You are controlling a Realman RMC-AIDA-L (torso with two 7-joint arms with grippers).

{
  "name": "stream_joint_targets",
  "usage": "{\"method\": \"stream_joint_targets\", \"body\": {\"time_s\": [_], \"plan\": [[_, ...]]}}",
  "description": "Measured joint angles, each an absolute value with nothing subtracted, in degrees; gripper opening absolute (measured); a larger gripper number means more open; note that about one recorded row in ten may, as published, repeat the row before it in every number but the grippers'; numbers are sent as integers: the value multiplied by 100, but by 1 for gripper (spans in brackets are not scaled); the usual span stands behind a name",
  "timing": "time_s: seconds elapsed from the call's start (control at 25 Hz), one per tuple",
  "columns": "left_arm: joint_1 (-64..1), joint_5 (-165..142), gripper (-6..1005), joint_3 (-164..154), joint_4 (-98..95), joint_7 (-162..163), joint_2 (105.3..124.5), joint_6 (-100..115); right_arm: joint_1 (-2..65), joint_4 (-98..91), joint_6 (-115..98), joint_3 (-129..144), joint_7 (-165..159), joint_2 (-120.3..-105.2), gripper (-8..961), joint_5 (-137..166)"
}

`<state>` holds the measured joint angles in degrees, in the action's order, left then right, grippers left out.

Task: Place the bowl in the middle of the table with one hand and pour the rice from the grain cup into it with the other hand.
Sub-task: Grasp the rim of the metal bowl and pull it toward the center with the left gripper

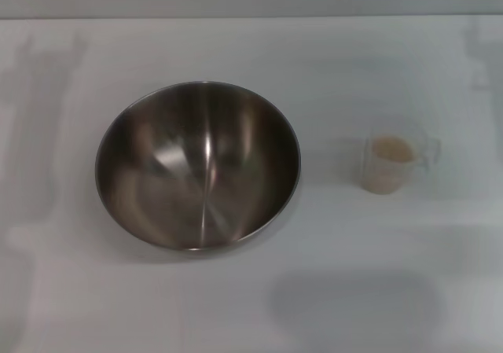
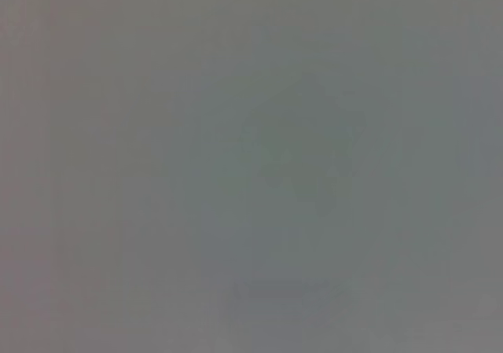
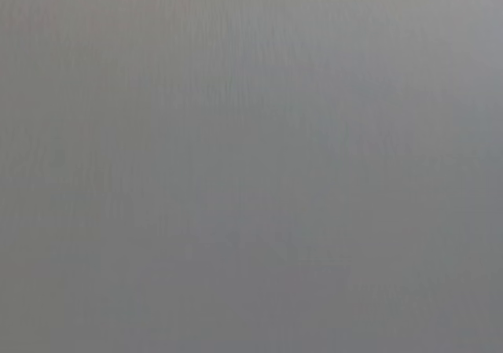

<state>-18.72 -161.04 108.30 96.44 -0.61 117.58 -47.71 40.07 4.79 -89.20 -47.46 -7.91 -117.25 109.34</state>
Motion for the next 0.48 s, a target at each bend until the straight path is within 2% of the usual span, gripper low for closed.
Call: {"method": "stream_joint_targets", "body": {"time_s": [0.32,0.48], "plan": [[-1946,-14723,812,11560,10651,-1326,11779,-8143,4014,474,-8888,-4746,-791,-11696,628,10934],[-2078,-14761,812,11547,10584,-1358,11781,-8870,4024,440,-8843,-4746,-791,-11684,628,10934]]}}
